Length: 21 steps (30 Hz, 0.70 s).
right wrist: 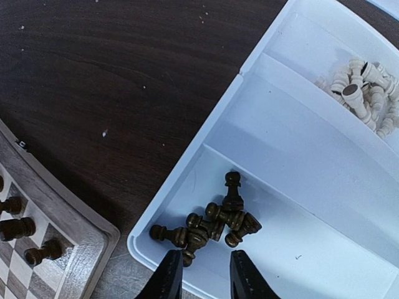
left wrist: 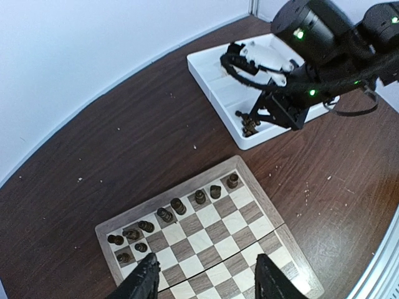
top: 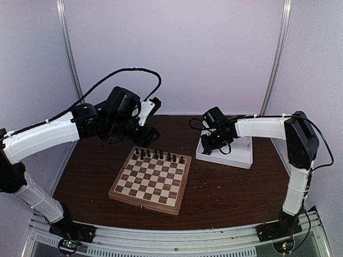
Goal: Set up the chess pieces on the board
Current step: Pick up the chess piece from the storage box.
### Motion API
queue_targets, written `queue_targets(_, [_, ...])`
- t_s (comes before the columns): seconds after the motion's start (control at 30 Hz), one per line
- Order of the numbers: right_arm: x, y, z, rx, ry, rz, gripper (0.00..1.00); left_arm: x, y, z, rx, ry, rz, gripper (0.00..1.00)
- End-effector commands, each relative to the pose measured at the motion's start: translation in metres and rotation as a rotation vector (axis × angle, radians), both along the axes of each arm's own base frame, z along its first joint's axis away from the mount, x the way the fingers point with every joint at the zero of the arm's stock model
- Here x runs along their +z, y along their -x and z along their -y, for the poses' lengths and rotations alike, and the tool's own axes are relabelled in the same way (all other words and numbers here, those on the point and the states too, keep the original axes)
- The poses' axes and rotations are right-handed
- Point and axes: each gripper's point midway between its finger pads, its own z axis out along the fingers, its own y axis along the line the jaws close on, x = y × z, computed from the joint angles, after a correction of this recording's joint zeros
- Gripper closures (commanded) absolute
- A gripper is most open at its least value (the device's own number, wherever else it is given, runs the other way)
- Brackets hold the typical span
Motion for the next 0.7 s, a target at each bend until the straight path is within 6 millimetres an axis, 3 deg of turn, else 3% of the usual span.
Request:
queue_targets(0.0, [-0.009, -0.009, 0.003, -0.050, 0.005, -0.035, 0.71, 0.031, -0.005, -0.008, 0.038, 0.105, 0.108, 0.46])
queue_targets(0.43, [-0.039, -0.033, 0.015, -0.106, 0.039, -0.078, 0.74, 0.024, -0.001, -0.033, 0.087, 0.063, 0.152, 0.44])
queue_targets(0.67, [-0.054, -0.039, 0.018, -0.106, 0.050, -0.108, 0.74, 0.033, 0.000, -0.041, 0.094, 0.089, 0.206, 0.43])
